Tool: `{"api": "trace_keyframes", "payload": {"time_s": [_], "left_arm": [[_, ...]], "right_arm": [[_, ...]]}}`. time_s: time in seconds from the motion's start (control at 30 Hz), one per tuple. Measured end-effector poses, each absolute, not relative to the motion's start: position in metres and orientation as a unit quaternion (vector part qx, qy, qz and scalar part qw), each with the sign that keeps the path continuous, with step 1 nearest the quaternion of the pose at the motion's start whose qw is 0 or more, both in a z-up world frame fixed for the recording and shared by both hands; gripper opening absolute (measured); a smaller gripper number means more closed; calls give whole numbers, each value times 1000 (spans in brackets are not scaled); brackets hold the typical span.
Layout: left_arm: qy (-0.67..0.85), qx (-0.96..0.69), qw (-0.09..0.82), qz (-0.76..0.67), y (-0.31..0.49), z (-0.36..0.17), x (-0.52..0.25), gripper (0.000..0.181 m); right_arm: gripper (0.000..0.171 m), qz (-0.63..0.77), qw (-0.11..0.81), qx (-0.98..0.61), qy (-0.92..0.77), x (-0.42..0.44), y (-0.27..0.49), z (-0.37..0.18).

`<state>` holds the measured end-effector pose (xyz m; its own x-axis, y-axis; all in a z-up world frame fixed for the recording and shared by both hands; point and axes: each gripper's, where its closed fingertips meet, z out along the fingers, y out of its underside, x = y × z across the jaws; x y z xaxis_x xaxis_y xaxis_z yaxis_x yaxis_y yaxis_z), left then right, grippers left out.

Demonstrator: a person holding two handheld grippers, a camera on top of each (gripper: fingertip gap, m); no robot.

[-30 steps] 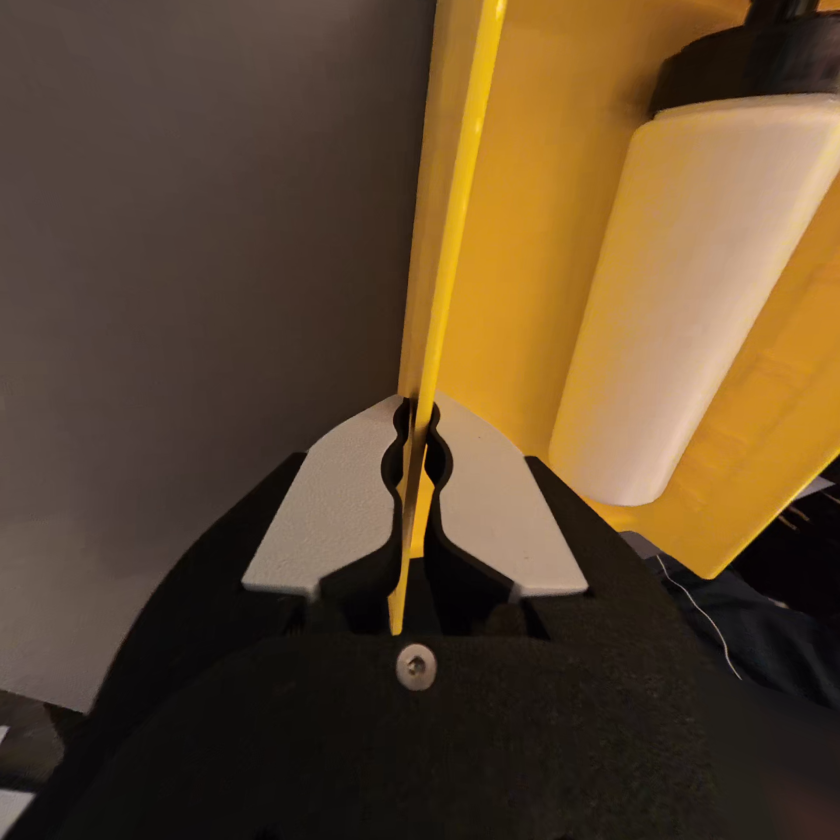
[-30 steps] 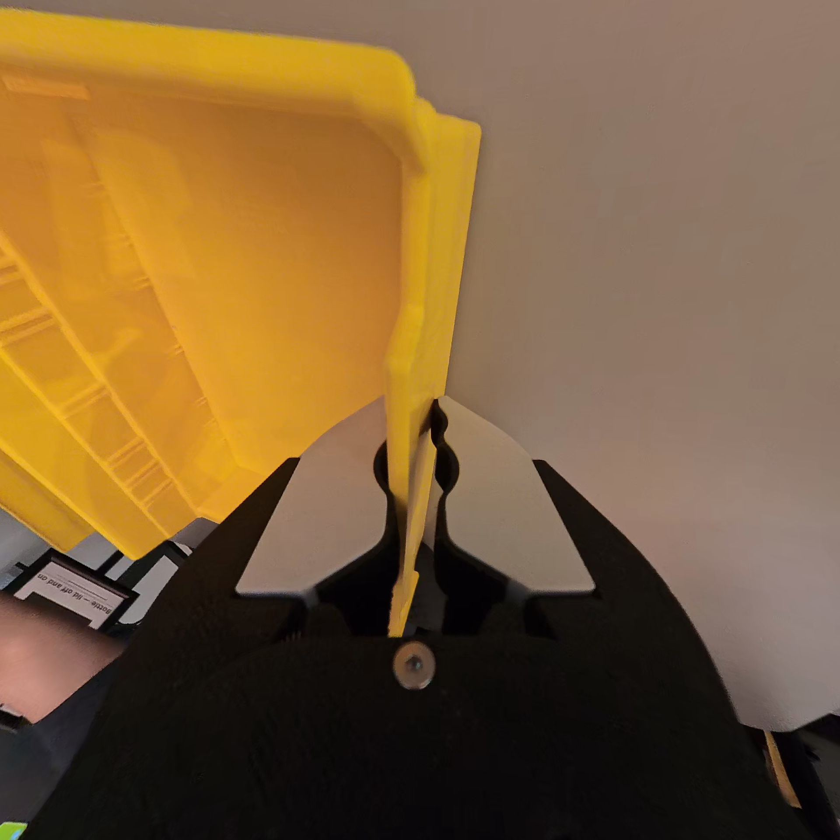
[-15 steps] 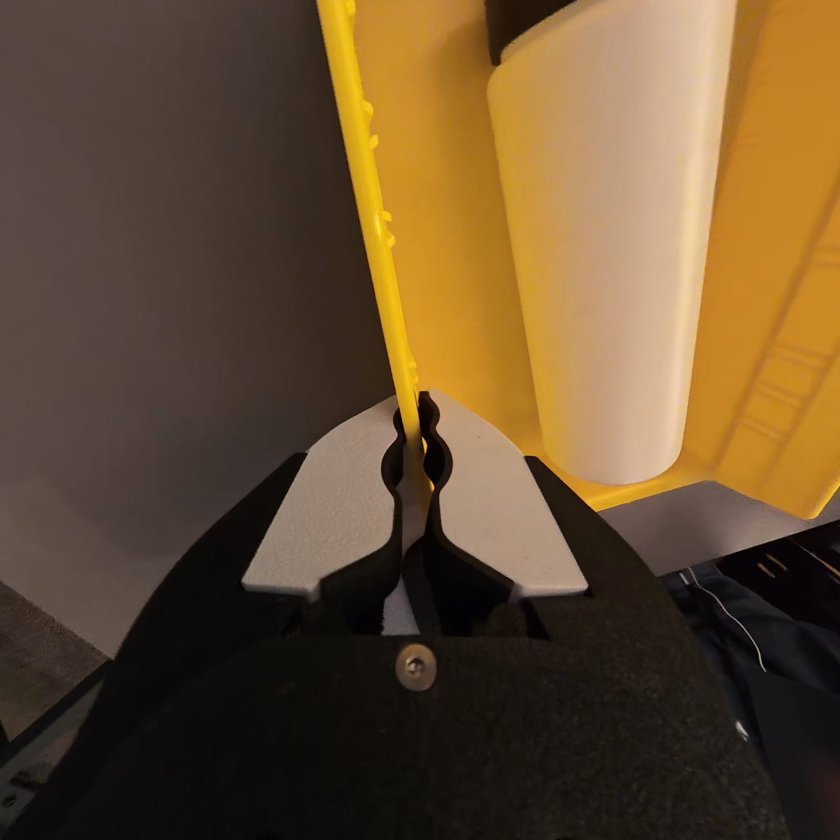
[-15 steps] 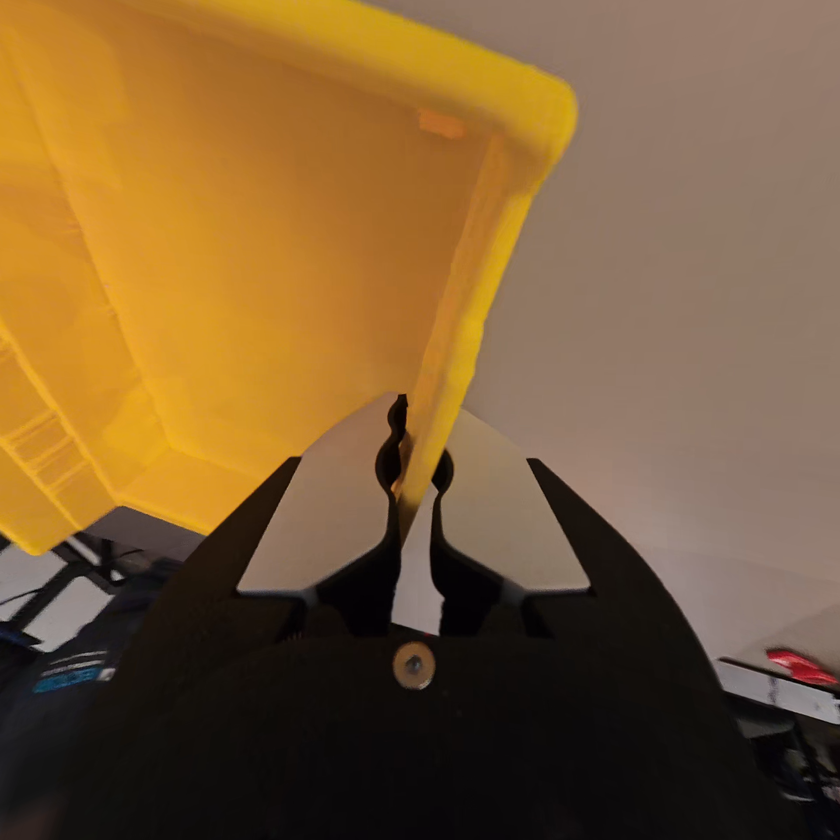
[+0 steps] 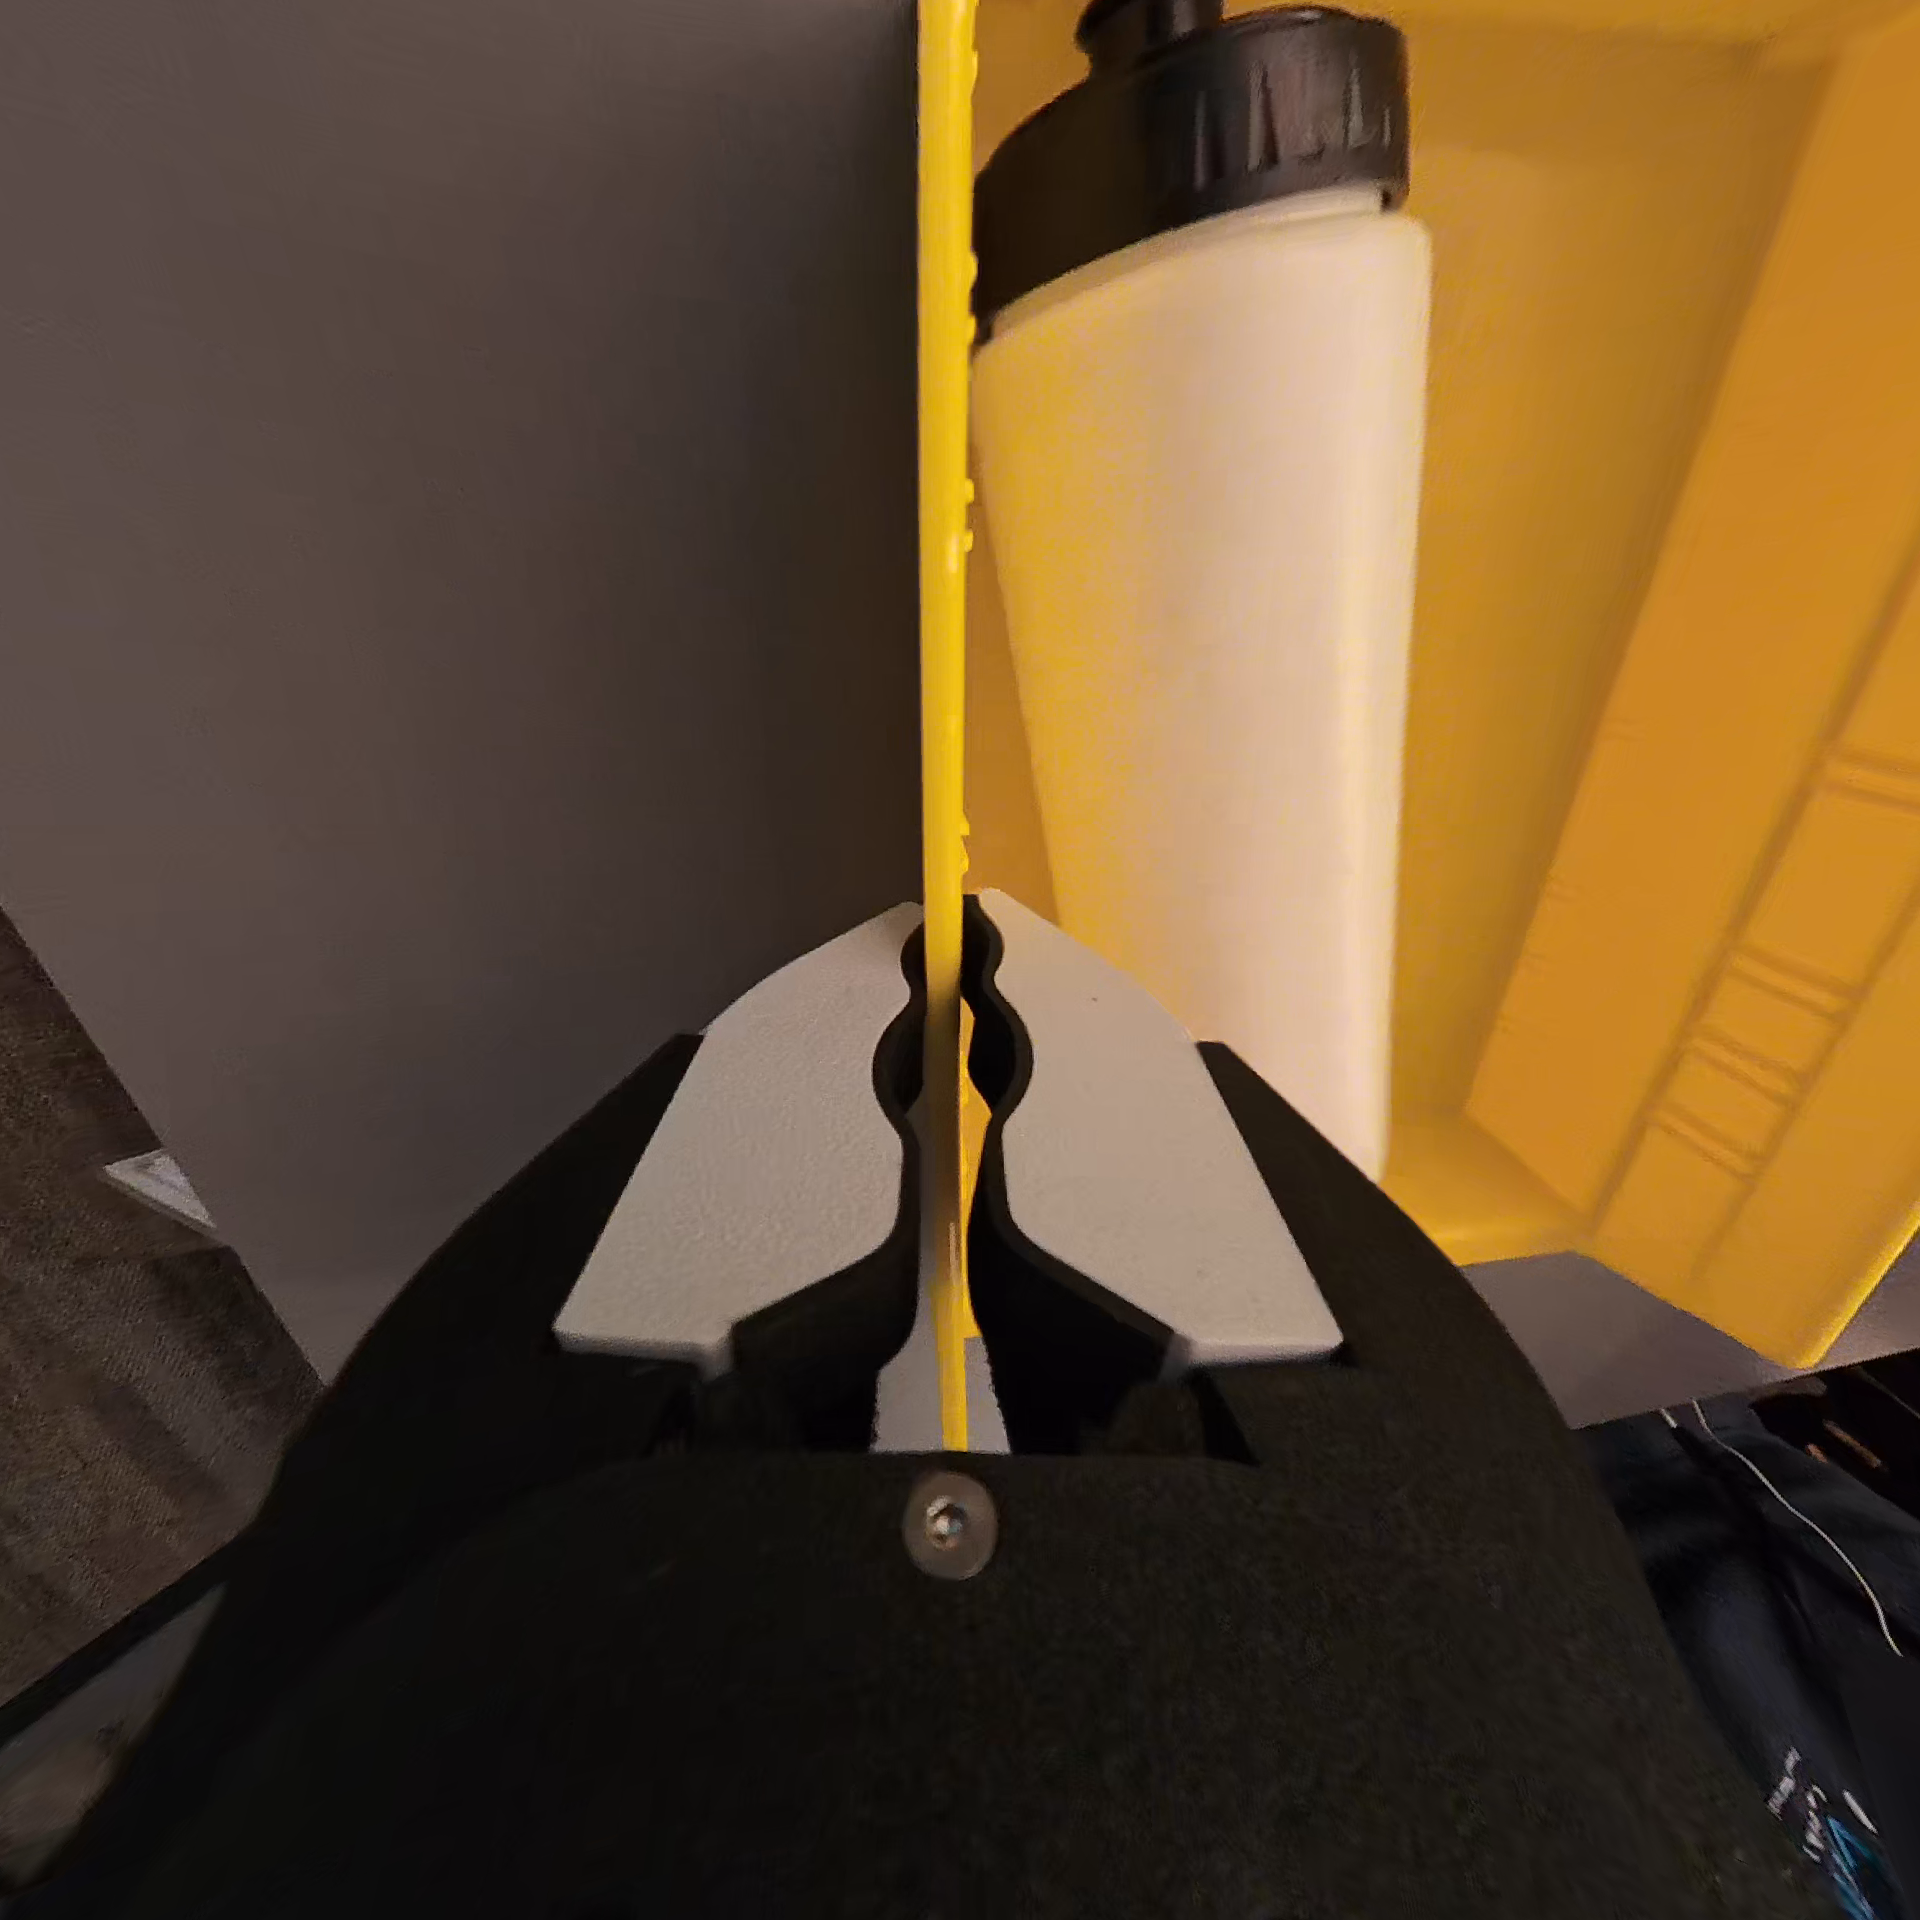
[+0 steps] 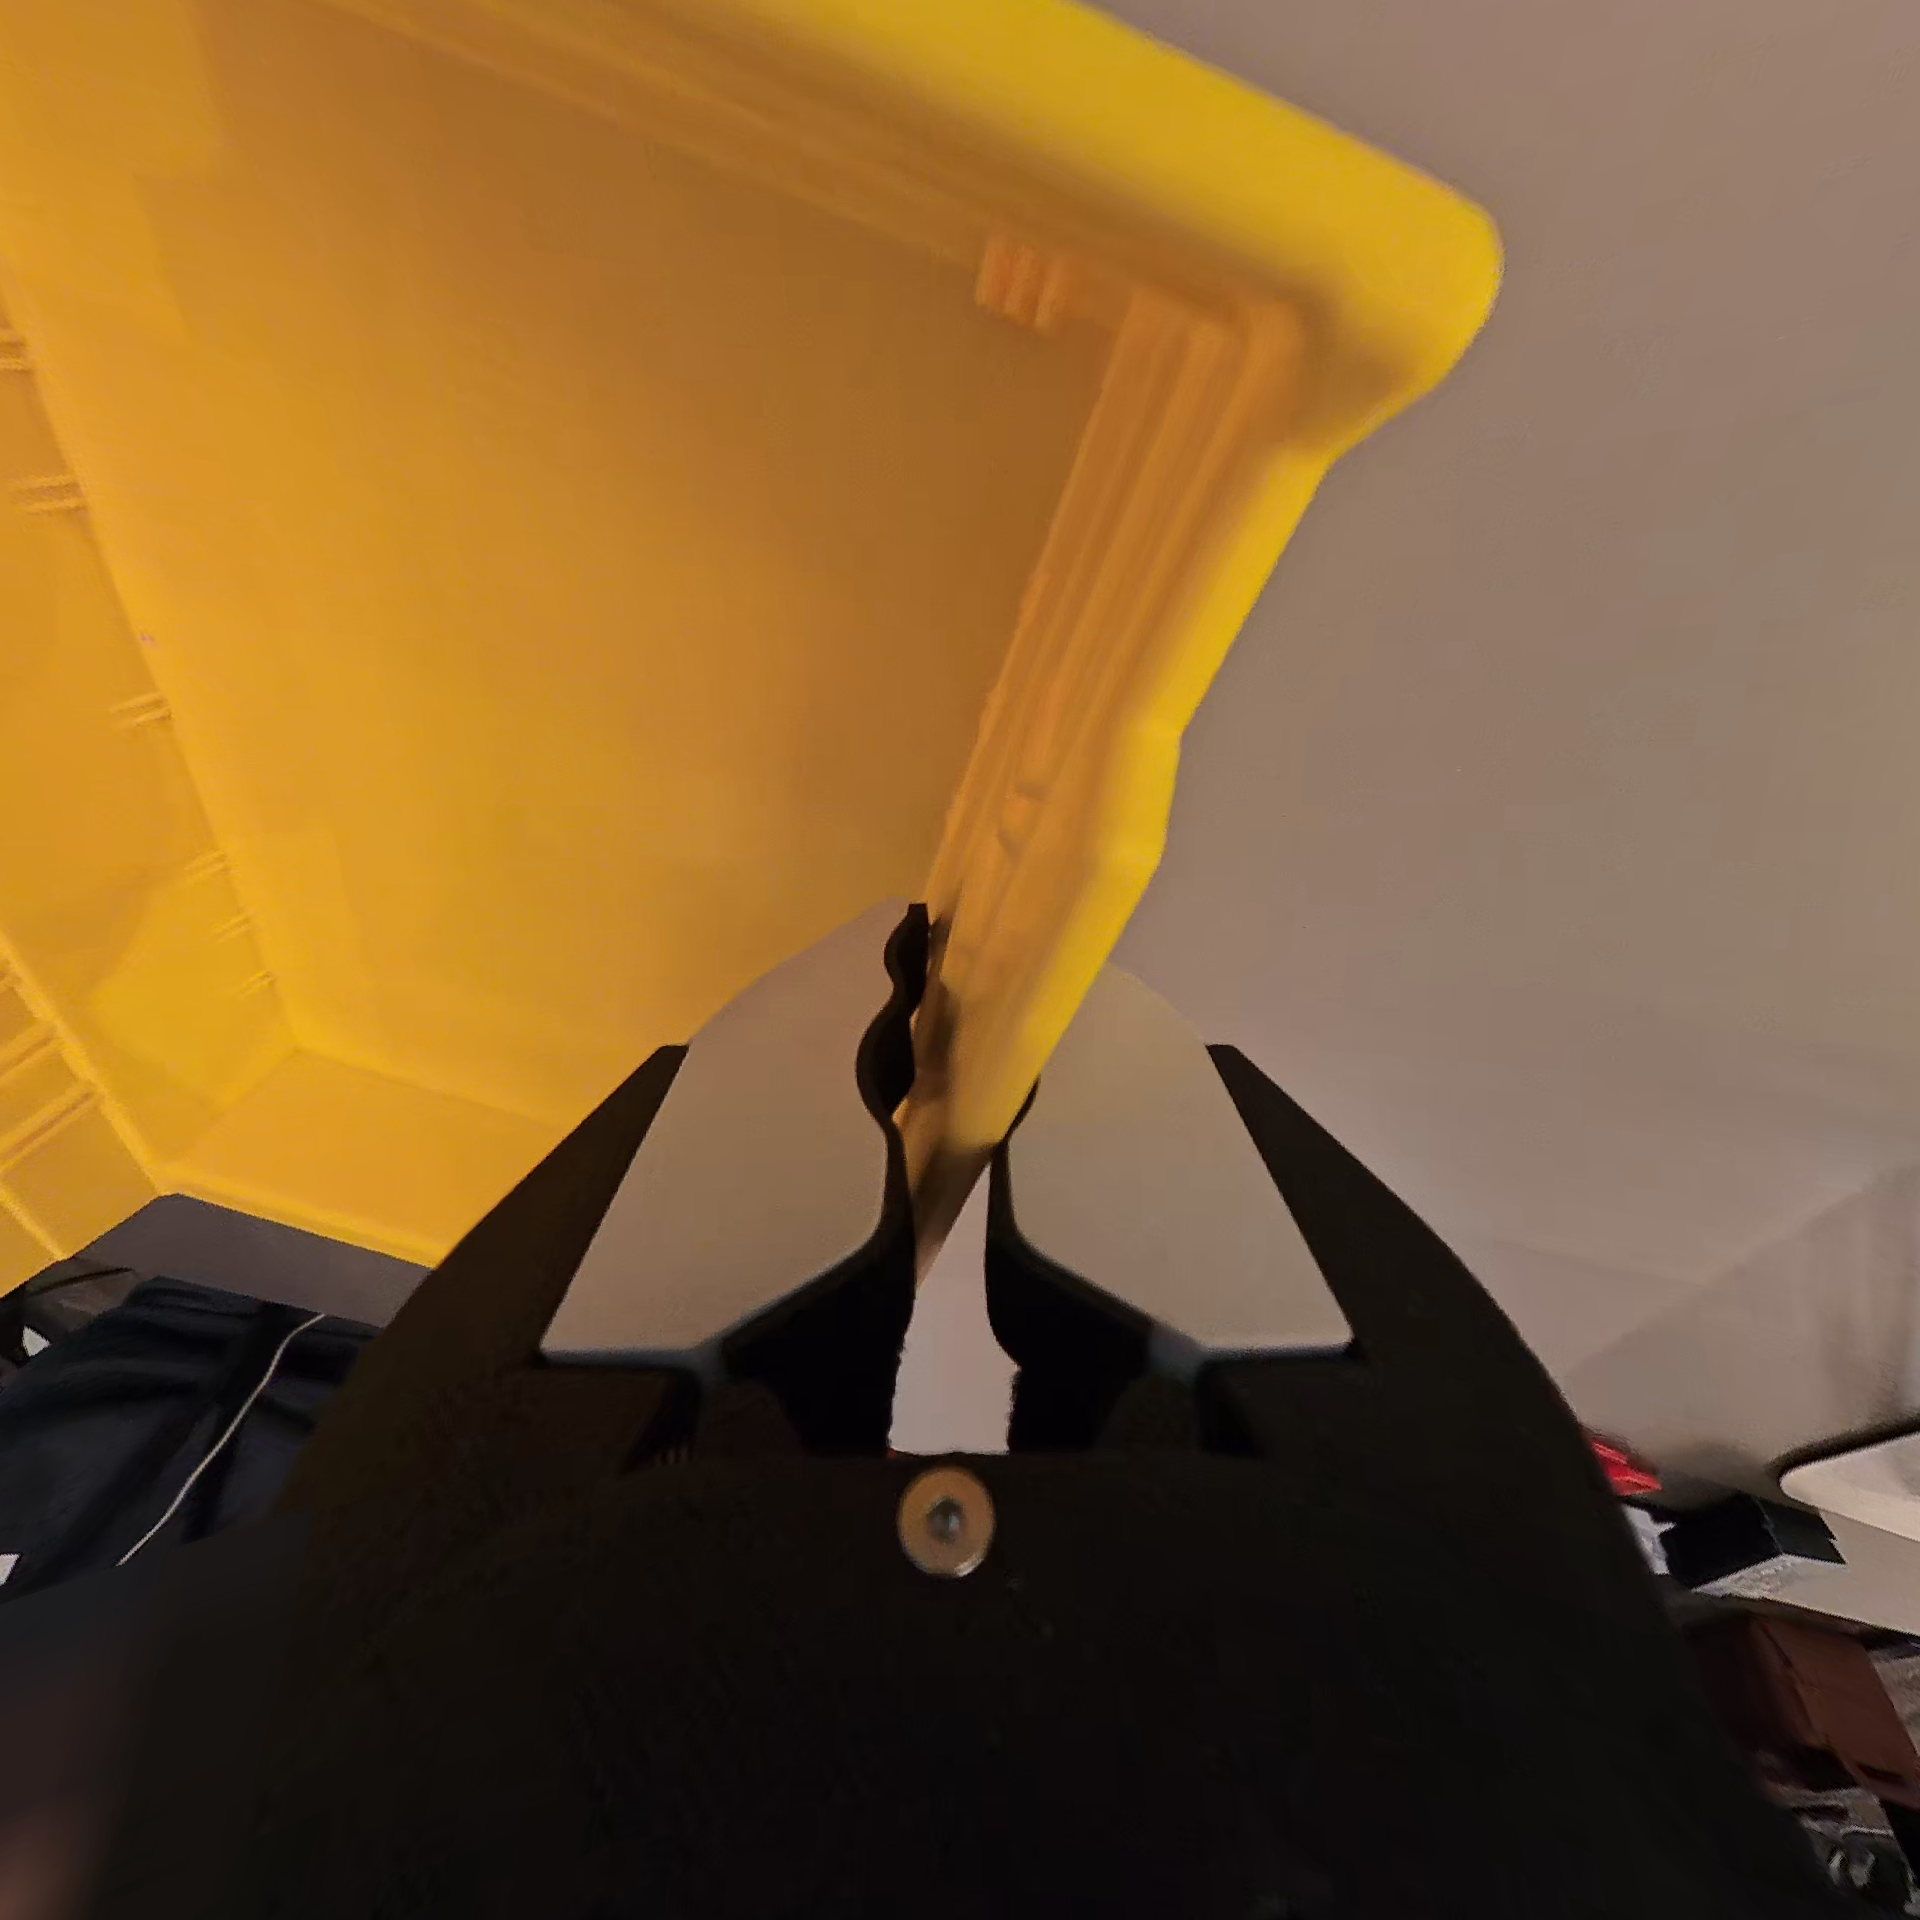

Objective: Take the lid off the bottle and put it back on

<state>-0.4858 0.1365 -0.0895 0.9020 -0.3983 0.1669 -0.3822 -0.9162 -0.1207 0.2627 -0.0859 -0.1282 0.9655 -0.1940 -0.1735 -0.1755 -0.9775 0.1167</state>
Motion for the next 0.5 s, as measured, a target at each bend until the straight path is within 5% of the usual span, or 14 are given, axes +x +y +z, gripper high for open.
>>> {"api": "trace_keyframes", "payload": {"time_s": [0.5], "left_arm": [[183,-976,52,-104,124,-89,-492,3]], "right_arm": [[11,-75,28,993,-87,272,-82,-130]]}}
